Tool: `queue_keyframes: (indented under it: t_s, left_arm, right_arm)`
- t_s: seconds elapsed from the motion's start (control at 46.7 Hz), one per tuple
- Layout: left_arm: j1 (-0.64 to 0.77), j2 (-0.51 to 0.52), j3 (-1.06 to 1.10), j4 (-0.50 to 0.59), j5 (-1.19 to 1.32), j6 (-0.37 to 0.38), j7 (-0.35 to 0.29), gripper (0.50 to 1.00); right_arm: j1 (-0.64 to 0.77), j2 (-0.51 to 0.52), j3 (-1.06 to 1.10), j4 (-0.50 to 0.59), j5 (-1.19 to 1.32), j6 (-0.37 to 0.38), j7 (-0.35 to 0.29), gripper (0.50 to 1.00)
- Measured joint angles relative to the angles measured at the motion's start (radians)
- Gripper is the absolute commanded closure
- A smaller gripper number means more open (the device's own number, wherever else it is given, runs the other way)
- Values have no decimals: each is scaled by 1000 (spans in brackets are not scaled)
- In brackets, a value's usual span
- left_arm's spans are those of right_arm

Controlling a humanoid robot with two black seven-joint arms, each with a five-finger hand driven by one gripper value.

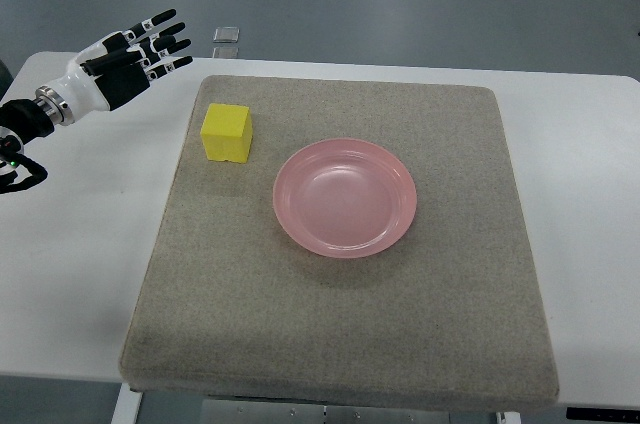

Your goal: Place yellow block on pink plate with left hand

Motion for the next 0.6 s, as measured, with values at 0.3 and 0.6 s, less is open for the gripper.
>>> queue_keyframes:
  t_s: [0.3,0.6]
  left_arm:
    - [-3,-3,3,-8,1,-7,1,504]
    - [-11,4,4,5,21,-25,-4,504]
  right_arm:
    - [0,0,-1,0,0,0,-1,576]
    - [0,0,0,0,0,0,0,576]
